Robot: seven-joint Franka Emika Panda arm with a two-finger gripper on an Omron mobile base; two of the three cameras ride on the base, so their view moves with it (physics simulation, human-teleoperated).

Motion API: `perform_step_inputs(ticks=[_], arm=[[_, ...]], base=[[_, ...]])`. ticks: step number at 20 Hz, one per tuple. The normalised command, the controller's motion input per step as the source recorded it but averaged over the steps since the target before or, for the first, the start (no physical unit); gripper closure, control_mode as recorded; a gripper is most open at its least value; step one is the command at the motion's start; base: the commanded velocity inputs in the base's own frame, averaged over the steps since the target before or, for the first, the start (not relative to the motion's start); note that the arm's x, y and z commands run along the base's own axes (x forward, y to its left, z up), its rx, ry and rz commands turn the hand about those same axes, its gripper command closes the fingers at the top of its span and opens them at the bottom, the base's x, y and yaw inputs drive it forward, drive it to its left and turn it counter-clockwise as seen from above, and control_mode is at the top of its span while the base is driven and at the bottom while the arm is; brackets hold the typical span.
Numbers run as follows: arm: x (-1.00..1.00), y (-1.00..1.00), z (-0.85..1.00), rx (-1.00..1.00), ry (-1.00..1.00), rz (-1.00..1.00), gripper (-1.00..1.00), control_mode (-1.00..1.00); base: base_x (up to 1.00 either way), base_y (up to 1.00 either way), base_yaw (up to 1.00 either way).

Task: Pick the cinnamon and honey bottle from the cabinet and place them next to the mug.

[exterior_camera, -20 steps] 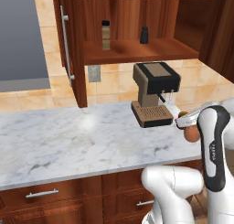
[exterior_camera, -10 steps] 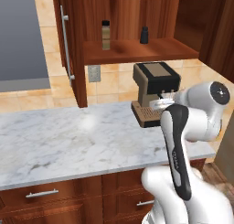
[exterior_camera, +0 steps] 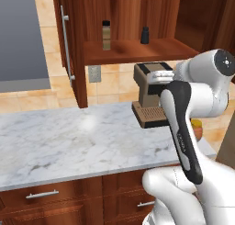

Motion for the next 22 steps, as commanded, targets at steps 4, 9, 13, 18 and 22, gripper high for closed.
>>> perform_step_inputs(ticks=[4,9,13,18,22], arm=[[-0.01,0.14,0.9,0.03,-0.18,0.0,-1.0,-1.0],[0.45,0.13,0.46,0.03,-0.11,0.05,-1.0,-1.0],[0.73,0.19,0.03,0.0,-0.03,0.09,-1.0,-1.0],[0.61,0.48,0.07,-0.04,0.02,0.01,-1.0,-1.0],[0.52,0.37,0.0,-0.1,0.04,-0.06,-1.0,-1.0]], base=[[0.0,0.0,0.0],[0.0,0.0,0.0],[0.0,0.0,0.0],[0.0,0.0,0.0],[0.0,0.0,0.0]])
